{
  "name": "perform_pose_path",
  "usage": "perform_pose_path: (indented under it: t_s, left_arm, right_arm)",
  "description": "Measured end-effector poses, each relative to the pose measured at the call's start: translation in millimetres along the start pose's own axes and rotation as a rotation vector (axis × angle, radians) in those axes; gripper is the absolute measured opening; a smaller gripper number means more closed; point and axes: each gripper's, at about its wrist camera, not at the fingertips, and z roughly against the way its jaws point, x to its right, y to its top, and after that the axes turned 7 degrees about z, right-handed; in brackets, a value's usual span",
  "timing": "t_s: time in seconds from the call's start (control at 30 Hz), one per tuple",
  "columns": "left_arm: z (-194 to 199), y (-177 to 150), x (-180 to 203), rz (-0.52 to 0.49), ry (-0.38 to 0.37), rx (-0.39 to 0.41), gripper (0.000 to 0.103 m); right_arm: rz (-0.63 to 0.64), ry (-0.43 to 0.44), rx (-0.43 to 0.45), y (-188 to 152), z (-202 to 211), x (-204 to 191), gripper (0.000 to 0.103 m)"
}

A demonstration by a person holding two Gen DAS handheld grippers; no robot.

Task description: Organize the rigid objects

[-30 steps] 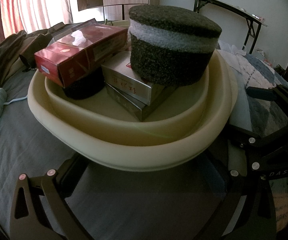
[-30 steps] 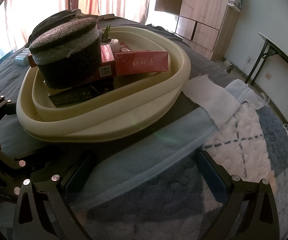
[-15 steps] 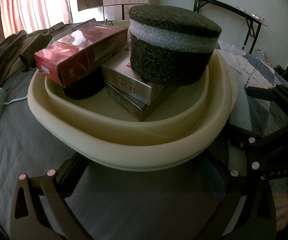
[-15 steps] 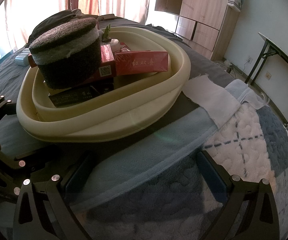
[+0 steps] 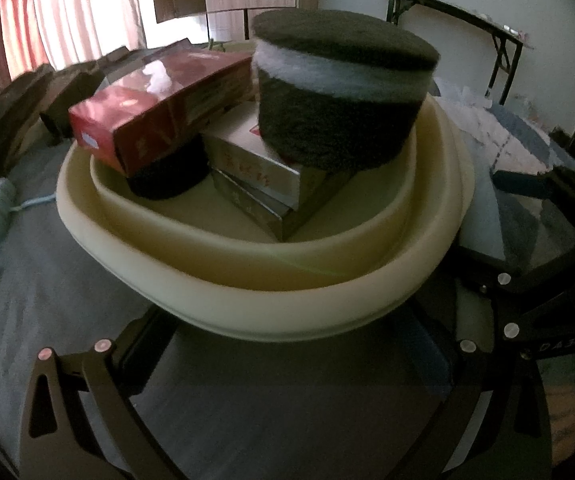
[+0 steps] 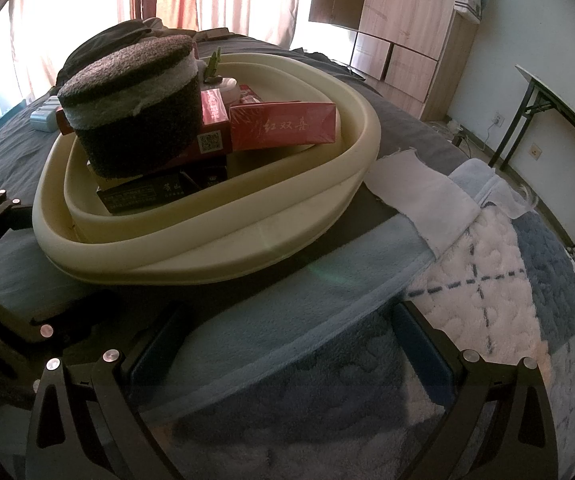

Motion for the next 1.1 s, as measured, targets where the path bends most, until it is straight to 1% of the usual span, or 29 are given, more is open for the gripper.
perform_pose_path:
  t_s: [1.1]
  left_arm:
    - [0.6,-0.9,3.4,-0.002,0.002,0.0,0.103]
  right_arm:
    - [0.001,-0.001,0.0,0.1,0.0,-0.2,0.103]
